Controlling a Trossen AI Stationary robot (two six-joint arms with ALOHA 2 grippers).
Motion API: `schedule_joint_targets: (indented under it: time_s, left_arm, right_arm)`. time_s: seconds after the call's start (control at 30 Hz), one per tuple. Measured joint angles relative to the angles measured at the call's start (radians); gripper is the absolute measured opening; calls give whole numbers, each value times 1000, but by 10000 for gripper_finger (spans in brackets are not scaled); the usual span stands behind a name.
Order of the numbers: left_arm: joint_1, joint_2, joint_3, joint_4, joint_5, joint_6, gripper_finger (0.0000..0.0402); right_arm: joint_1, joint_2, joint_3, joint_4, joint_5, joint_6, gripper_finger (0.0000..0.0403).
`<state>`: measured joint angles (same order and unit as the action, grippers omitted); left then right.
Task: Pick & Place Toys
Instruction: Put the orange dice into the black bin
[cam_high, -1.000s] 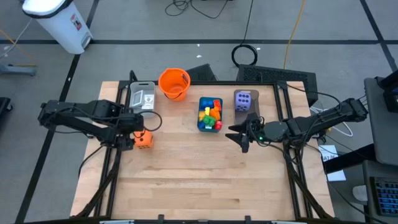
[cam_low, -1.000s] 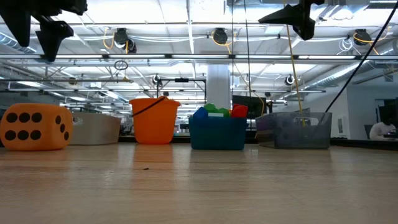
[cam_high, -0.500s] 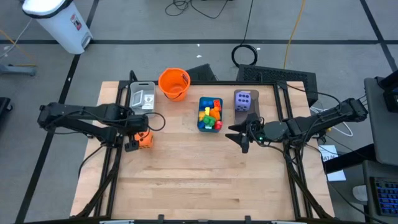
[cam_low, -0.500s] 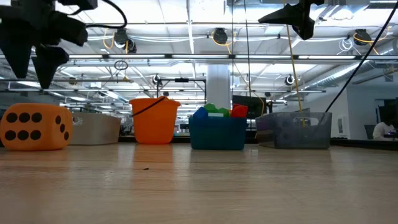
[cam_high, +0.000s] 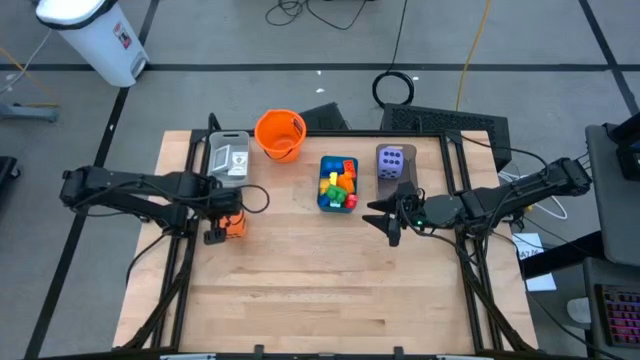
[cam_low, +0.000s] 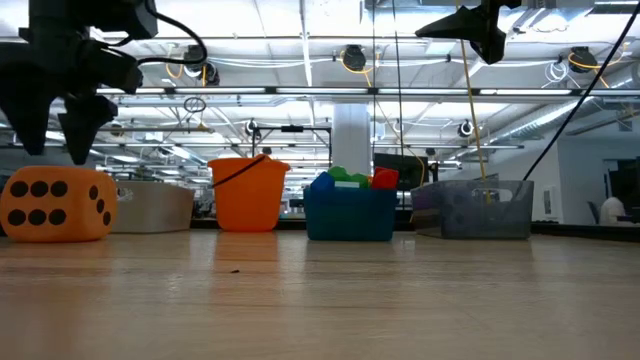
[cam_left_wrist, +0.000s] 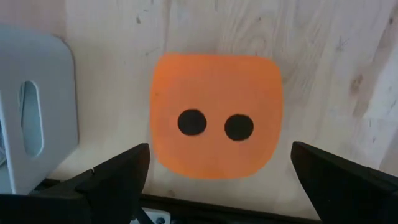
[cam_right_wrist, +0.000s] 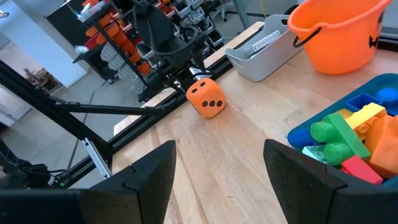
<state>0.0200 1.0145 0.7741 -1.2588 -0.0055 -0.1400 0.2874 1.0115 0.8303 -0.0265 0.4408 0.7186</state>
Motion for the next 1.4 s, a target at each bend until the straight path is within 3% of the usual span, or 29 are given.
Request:
schedule_joint_targets:
  time_s: [0.53,0.73,1.03,1.3,1.4]
  left_arm:
    - [15,0,-5,42,-23,-21,400]
    - [48,0,-5,68,27,-116,400]
    - [70,0,-5,67,-10,-394,400]
    - [129,-9,-5,38,-44,-998,400]
    - [126,-8,-5,44,-40,-1129,400]
  right_arm:
    - [0,0,0,0,0,-24,235]
    - [0,0,0,0,0,-24,235]
    - [0,0,0,0,0,-62,235]
    - [0,0,0,0,1,-51,235]
    - [0,0,0,0,0,-50,235]
